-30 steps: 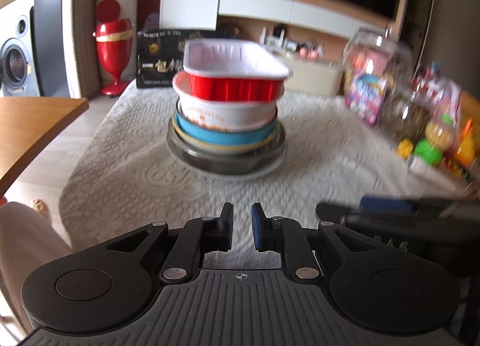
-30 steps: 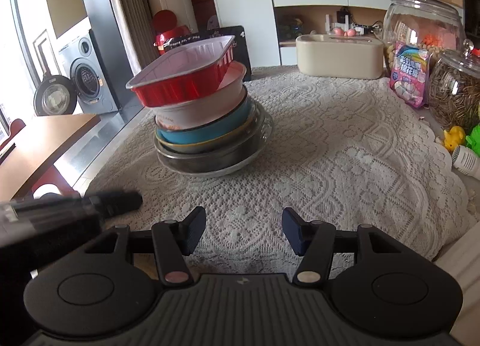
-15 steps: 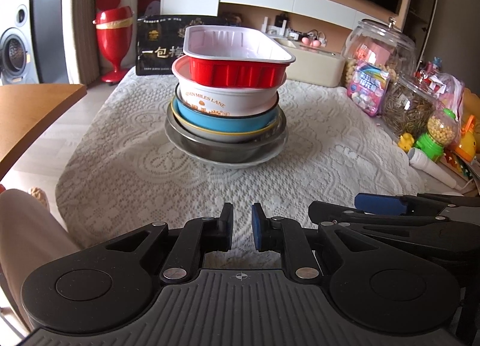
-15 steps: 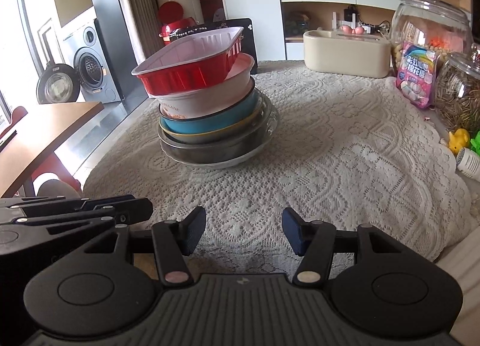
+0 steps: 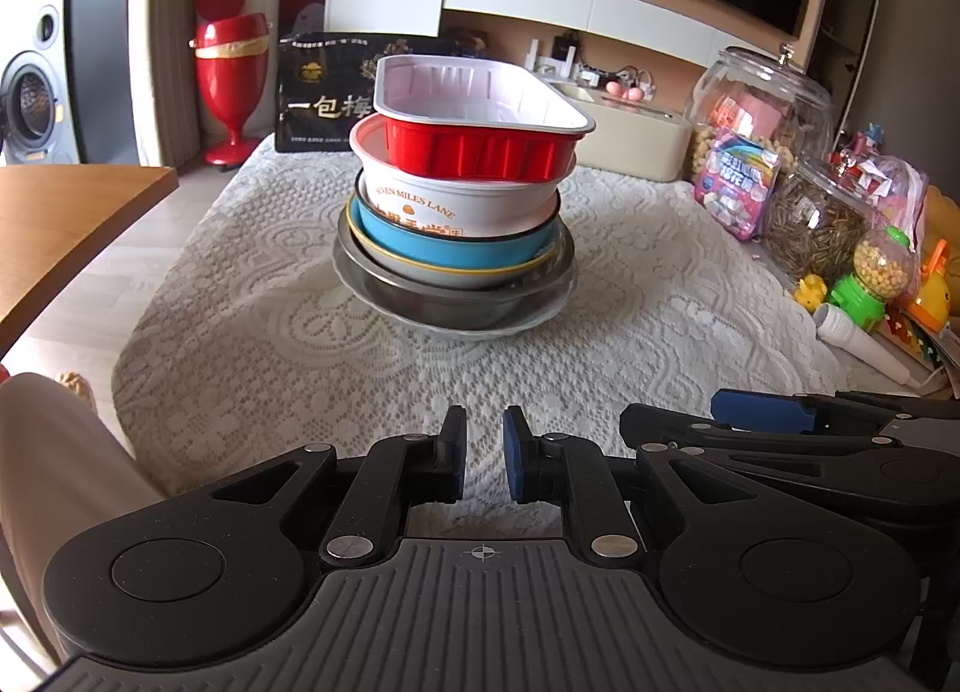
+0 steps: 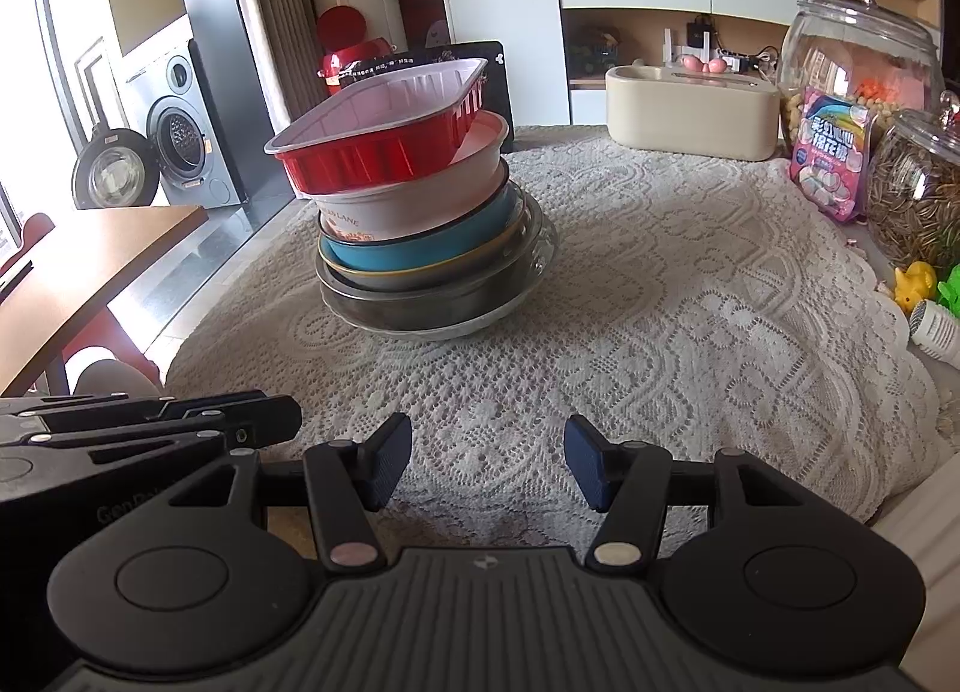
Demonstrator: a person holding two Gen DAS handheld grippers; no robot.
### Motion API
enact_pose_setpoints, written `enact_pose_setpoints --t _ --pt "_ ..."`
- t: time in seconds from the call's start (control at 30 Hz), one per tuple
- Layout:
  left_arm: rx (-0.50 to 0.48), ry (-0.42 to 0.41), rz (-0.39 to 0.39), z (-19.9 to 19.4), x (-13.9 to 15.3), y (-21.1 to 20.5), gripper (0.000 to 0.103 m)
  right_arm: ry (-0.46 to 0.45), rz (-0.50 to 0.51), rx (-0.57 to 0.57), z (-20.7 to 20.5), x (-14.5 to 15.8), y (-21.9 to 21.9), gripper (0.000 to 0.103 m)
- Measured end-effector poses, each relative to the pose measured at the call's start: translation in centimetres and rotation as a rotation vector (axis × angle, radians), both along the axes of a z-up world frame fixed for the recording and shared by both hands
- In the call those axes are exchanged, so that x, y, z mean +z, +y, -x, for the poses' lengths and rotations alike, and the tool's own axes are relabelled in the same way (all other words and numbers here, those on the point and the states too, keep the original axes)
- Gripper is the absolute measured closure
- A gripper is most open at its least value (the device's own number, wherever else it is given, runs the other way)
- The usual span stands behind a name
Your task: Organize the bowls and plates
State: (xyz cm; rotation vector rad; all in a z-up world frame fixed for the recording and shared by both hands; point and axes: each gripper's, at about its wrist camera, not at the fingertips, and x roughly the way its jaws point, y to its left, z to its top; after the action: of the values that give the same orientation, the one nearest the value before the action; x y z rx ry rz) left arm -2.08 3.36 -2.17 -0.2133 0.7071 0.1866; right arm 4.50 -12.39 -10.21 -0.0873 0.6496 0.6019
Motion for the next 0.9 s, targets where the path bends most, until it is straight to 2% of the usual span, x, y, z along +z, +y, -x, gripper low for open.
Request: enact_pose_setpoints --t 0.9 --pt "-0.007 -0.006 0.0 0.17 0.12 -0.16 0.087 0.003 -0.004 0.001 0.12 -0.02 0.02 0.046"
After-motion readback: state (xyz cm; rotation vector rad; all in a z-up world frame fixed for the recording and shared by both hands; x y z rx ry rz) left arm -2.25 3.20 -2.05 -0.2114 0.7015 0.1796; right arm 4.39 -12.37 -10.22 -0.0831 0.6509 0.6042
